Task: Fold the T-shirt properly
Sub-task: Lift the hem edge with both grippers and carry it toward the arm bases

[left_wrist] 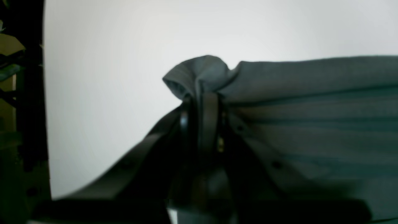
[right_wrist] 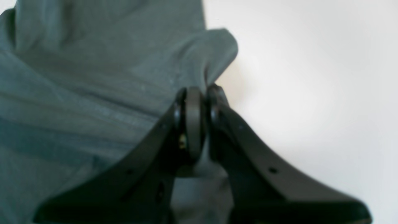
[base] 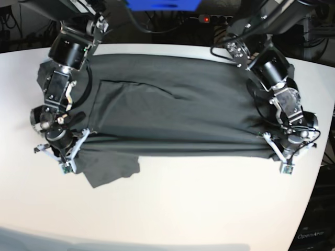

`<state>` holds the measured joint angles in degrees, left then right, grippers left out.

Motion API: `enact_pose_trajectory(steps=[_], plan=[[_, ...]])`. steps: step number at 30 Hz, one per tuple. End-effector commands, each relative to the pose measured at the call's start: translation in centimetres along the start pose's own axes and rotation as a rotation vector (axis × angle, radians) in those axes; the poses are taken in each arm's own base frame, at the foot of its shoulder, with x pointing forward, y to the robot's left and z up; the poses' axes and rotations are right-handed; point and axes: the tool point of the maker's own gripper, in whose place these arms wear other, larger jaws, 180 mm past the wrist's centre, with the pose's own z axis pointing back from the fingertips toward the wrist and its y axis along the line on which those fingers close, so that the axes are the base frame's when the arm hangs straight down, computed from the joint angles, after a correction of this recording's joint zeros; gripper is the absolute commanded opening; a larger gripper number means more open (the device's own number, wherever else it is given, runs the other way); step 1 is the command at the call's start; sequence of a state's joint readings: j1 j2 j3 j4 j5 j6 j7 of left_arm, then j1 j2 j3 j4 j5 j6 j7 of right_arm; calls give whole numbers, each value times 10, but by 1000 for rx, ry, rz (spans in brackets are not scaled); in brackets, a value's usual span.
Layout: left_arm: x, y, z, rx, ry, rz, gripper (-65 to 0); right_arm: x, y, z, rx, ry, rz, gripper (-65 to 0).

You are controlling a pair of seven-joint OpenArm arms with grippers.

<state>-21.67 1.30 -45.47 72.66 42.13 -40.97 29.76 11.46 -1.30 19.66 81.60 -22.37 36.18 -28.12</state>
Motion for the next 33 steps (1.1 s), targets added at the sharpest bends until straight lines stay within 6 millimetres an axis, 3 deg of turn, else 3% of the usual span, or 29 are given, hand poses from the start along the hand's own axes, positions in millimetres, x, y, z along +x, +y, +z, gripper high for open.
enact_pose_trajectory(steps=[1, 11, 22, 26, 33], plan=[[20, 21, 8, 58, -49, 4, -616, 19, -13, 6, -42, -51, 16, -646], [6, 23, 11, 66, -17, 12, -616, 16, -16, 36, -92, -79, 74, -646], [12, 30, 41, 149, -64, -6, -616, 5, -18, 59, -128, -79, 109, -646], [-5, 31, 47, 163, -22, -10, -616, -2, -16, 67, -134, -70, 122, -646], [-10, 35, 53, 180, -11, -17, -616, -7, -17, 84, -153, -72, 149, -646]])
